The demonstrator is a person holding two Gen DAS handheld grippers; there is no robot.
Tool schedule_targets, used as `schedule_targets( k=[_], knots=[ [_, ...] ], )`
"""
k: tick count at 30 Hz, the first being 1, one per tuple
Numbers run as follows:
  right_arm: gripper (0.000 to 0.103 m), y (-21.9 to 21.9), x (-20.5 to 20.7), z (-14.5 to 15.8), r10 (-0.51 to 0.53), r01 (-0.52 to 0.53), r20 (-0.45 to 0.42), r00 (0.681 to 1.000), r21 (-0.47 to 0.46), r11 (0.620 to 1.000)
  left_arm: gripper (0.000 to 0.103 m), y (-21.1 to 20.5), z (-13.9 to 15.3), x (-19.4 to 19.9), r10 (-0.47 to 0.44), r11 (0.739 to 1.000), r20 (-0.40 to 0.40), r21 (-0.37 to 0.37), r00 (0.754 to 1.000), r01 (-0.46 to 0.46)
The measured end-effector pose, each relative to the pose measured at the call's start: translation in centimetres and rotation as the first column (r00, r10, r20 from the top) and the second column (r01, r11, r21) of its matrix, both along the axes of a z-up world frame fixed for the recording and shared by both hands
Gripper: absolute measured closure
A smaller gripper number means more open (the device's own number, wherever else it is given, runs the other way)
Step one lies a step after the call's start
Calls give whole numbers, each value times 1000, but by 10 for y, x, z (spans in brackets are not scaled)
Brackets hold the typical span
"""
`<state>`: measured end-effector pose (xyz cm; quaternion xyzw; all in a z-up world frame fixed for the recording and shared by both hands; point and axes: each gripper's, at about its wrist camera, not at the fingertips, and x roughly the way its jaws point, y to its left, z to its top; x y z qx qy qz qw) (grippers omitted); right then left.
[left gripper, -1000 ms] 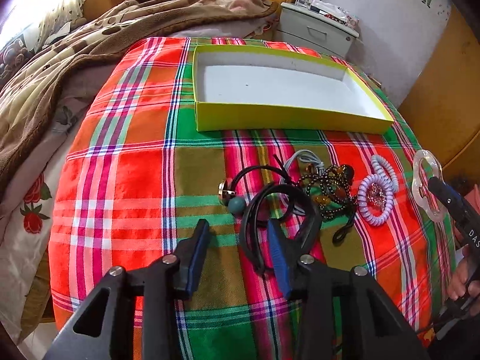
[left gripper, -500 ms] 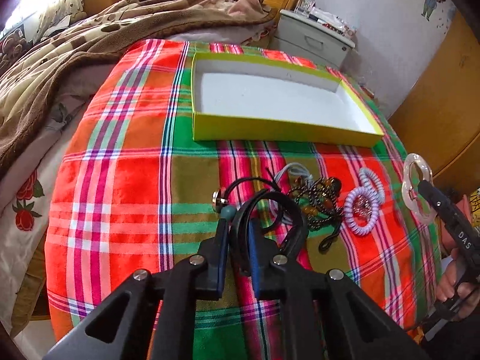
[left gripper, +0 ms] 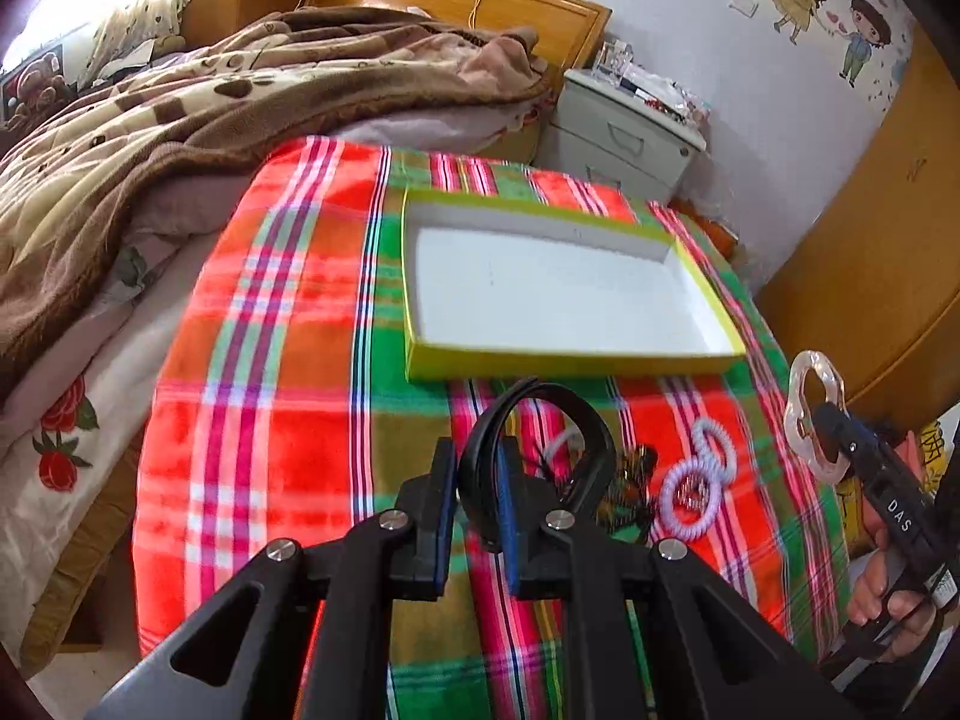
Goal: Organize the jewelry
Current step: 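Carry both items into the yellow box and open both tools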
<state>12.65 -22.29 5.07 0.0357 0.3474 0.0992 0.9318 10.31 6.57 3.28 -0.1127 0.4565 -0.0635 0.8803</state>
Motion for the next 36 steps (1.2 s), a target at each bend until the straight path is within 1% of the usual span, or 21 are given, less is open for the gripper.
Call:
schedule_targets(
  k=[7, 12, 14, 17, 20, 21, 23, 25, 27, 30, 33, 36],
  knots=[
    [66, 5, 35, 8, 17, -17, -8, 1000, 7, 1000, 89, 7, 11, 31, 12, 1000, 30, -6, 999, -11],
    [66, 8, 66, 7, 27, -27, -29, 999, 1, 1000, 89, 11, 14, 59, 20, 1000, 37, -11, 999, -20],
    [66, 9, 79, 5, 19, -19, -40, 999, -1, 1000, 89, 13, 11, 71, 24, 999, 24, -29, 999, -24],
    [66, 11, 97, 1, 17, -18, -56, 998, -15, 1000, 89, 12, 9, 85, 33, 999, 31, -6, 999, -32],
    [66, 13, 116, -3, 19, -21, -75, 997, -21, 1000, 89, 13, 0, 104, 33, 999, 0, -31, 999, -33],
    [66, 14, 122, -4, 24, -26, -79, 997, -24, 999, 89, 13, -2, 109, 41, 999, -10, -31, 999, -41],
    [66, 16, 131, -6, 26, -29, -88, 996, -28, 999, 89, 12, -4, 117, 41, 999, -3, -10, 999, -41],
    [66, 19, 141, -10, 39, -42, -99, 994, -30, 999, 89, 13, -9, 126, 44, 999, -17, -15, 999, -45],
    [66, 21, 148, -14, 44, -48, -112, 993, -33, 998, 89, 14, -13, 136, 48, 998, -33, -31, 998, -49],
    [66, 25, 157, -21, 50, -55, -126, 991, -40, 998, 89, 13, -18, 147, 50, 999, -36, -10, 998, -50],
    [66, 28, 165, -25, 46, -53, -140, 989, -48, 997, 89, 12, -25, 157, 42, 999, -57, -28, 997, -43],
    [66, 32, 171, -29, 41, -54, -135, 990, -93, 994, 89, 10, -32, 165, 50, 999, -70, -7, 996, -51]
  ],
)
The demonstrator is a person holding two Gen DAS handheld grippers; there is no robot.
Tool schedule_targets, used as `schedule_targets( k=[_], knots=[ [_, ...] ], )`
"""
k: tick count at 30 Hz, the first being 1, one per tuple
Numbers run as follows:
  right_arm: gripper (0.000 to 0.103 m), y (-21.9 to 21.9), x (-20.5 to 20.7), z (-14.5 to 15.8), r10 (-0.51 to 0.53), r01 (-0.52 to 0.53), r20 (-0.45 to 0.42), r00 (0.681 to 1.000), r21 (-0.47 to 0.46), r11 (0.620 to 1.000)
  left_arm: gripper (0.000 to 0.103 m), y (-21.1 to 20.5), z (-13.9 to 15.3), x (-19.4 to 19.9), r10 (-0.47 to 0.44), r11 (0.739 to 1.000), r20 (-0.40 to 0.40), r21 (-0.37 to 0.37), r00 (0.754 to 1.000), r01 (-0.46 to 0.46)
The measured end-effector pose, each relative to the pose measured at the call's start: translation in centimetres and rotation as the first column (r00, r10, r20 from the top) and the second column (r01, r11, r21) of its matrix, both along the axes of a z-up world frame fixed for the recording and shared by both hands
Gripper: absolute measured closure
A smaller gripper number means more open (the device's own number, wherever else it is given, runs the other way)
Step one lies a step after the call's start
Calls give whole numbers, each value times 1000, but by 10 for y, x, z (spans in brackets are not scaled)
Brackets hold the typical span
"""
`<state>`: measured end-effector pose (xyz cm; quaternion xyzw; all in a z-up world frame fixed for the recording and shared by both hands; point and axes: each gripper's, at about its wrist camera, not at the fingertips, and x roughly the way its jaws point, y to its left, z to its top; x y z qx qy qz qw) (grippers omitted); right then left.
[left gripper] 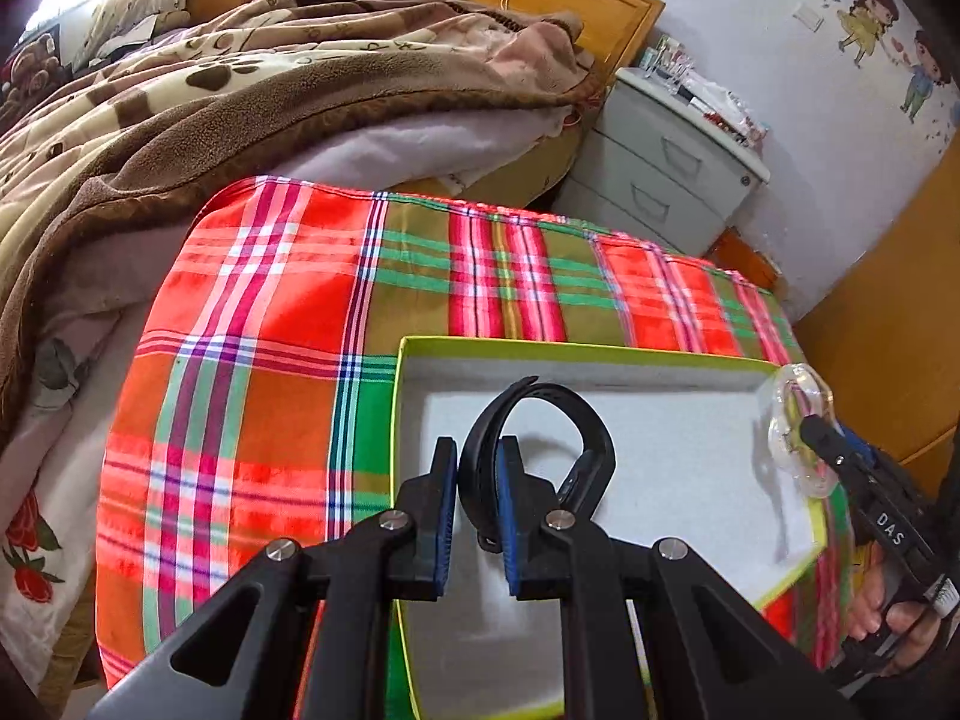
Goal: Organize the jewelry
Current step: 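Carry both items into the yellow box and open both tools, then withdraw both open tools from the box back to the jewelry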
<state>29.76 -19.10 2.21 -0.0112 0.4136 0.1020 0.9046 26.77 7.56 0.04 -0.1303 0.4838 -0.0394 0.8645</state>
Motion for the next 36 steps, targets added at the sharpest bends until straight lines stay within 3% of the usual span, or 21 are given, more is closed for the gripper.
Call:
schedule_targets(
  k=[21, 30, 35, 36],
  knots=[
    [66, 6, 13, -15, 10, -11, -18, 1000, -54, 999, 88, -5, -12, 13, 5, 1000, -17, 28, 1000, -4],
    [66, 6, 11, -12, 10, -10, -1, 1000, -36, 999, 75, -7, -9, 11, -15, 1000, -11, 14, 1000, 15],
    [59, 6, 7, -8, 15, -14, 9, 1000, -30, 999, 70, -5, -4, 8, -13, 1000, 3, 7, 1000, 12],
    [59, 5, 7, -7, 15, -14, 12, 1000, -26, 1000, 65, -5, -2, 7, -14, 1000, 9, 9, 1000, 14]
  ],
)
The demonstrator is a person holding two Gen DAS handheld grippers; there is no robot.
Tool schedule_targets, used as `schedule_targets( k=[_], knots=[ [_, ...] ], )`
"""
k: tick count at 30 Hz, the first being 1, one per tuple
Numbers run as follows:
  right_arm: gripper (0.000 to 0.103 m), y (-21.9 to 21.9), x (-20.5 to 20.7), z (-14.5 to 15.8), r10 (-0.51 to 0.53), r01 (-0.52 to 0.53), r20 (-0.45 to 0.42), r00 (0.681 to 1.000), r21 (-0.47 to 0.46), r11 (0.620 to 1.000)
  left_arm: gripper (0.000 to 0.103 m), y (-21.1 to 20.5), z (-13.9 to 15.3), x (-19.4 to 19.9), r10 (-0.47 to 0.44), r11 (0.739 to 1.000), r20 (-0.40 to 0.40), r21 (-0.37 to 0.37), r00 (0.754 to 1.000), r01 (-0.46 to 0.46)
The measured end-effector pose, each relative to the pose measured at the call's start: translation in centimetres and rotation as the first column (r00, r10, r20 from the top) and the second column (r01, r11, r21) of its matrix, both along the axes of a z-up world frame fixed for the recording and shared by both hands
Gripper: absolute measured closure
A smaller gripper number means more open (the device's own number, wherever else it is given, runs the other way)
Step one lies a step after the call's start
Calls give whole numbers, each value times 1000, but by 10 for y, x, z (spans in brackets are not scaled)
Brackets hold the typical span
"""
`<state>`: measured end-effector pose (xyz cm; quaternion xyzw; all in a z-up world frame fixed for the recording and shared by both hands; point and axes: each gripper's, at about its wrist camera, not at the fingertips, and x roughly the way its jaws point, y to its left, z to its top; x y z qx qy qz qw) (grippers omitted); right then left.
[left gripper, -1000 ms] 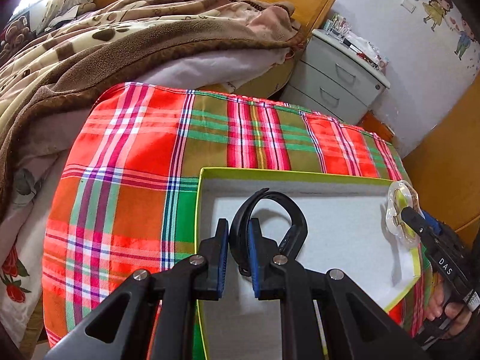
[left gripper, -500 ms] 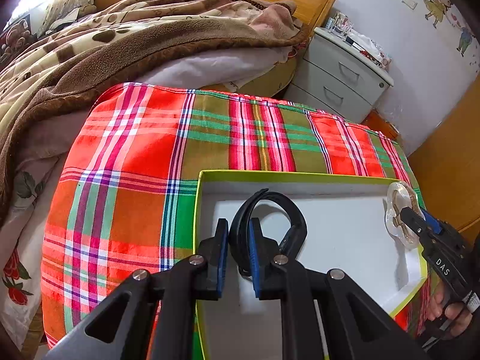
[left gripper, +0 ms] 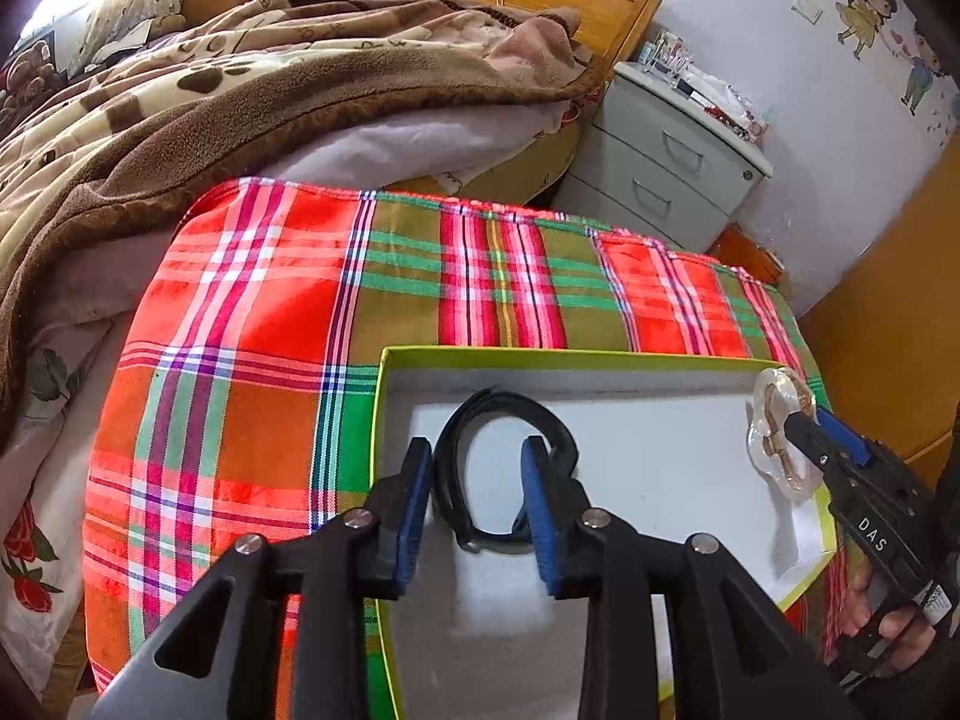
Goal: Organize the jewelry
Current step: 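Withdraw both open tools from the box back to the jewelry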
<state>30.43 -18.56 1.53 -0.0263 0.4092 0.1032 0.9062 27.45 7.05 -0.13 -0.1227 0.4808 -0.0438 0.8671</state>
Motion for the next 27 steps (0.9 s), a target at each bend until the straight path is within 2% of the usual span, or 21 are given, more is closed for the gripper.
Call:
schedule_targets(
  k=[1, 2, 10, 18, 23, 27],
  knots=[
    [58, 0, -1, 2, 0, 0, 3, 1000, 6, 1000, 60, 0, 2, -1, 2, 1000, 4, 7, 1000, -2],
    [58, -1, -2, 3, 0, 0, 7, 1000, 10, 1000, 59, 0, 4, -2, 6, 1000, 10, 11, 1000, -6],
    [58, -6, -25, 22, -2, 0, 60, 998, 40, 999, 59, 8, 21, -28, 18, 1000, 46, -16, 999, -17],
    [58, -22, -68, 36, -15, 6, 103, 995, 88, 996, 58, 15, 34, -73, 29, 999, 89, -42, 996, -25],
    [58, -29, -99, 28, 9, -17, 83, 996, 95, 995, 58, 20, 29, -102, 33, 998, 84, -53, 996, -28],
    [58, -29, -116, 10, 33, -35, 34, 999, 75, 997, 58, 21, 20, -123, 17, 997, 71, -71, 997, -12]
  ],
)
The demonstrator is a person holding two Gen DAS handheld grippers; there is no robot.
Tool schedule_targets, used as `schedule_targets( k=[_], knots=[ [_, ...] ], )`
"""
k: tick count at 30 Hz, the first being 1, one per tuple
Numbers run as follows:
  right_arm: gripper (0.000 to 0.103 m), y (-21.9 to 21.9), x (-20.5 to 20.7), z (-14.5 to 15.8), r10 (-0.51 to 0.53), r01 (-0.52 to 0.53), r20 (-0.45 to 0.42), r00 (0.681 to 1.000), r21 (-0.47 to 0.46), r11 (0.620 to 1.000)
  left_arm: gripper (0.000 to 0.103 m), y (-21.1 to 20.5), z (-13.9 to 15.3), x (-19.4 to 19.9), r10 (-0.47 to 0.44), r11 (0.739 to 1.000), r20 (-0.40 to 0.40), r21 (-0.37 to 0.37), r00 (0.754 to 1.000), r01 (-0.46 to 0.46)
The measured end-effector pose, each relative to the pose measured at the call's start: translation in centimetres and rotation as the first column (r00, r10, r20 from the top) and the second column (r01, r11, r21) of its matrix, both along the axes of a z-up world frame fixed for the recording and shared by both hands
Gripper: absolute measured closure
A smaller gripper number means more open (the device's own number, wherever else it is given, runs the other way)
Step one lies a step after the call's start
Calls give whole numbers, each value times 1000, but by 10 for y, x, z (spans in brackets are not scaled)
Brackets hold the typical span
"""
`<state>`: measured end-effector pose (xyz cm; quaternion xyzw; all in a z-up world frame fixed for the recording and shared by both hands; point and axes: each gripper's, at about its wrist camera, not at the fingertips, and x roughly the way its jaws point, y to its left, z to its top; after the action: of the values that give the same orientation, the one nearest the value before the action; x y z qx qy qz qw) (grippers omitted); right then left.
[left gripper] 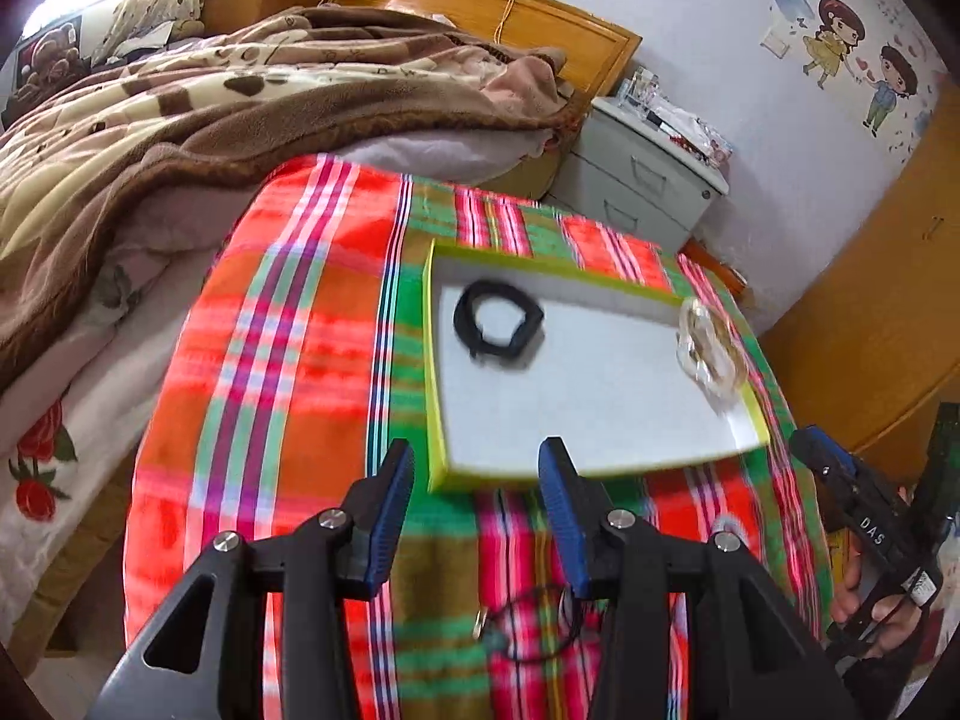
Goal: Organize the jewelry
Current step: 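Withdraw both open tools from the box back to the jewelry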
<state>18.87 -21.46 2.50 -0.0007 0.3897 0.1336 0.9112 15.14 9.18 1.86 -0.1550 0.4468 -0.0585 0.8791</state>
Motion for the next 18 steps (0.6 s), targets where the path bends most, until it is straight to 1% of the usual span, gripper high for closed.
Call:
schedule_targets(
  k=[2, 5, 7, 8, 12, 15, 18],
  knots=[
    [58, 0, -5, -8, 6, -6, -25, 1000, -12, 1000, 58, 0, -6, -10, -9, 1000, -16, -6, 1000, 9],
    [58, -2, -13, -21, 9, -9, -60, 998, -1, 1000, 57, -2, -12, -24, -23, 1000, -16, -10, 1000, 22],
    [58, -5, -17, -26, 13, -12, -75, 997, 10, 1000, 52, -2, -15, -32, -48, 998, -15, -46, 999, 48],
    [58, -5, -18, -28, 15, -13, -85, 996, 13, 1000, 52, -2, -16, -36, -54, 997, -19, -54, 998, 53],
    [58, -5, -21, -34, 28, -27, -103, 994, 17, 999, 52, 2, -20, -46, -49, 997, -31, -58, 998, 47],
    [58, -3, -21, -41, 31, -30, -121, 992, 12, 999, 52, 7, -23, -53, -27, 998, -38, -66, 999, 24],
    [58, -1, -20, -46, 27, -27, -135, 991, -2, 1000, 52, 11, -26, -57, -25, 996, -43, -86, 999, 22]
  ],
)
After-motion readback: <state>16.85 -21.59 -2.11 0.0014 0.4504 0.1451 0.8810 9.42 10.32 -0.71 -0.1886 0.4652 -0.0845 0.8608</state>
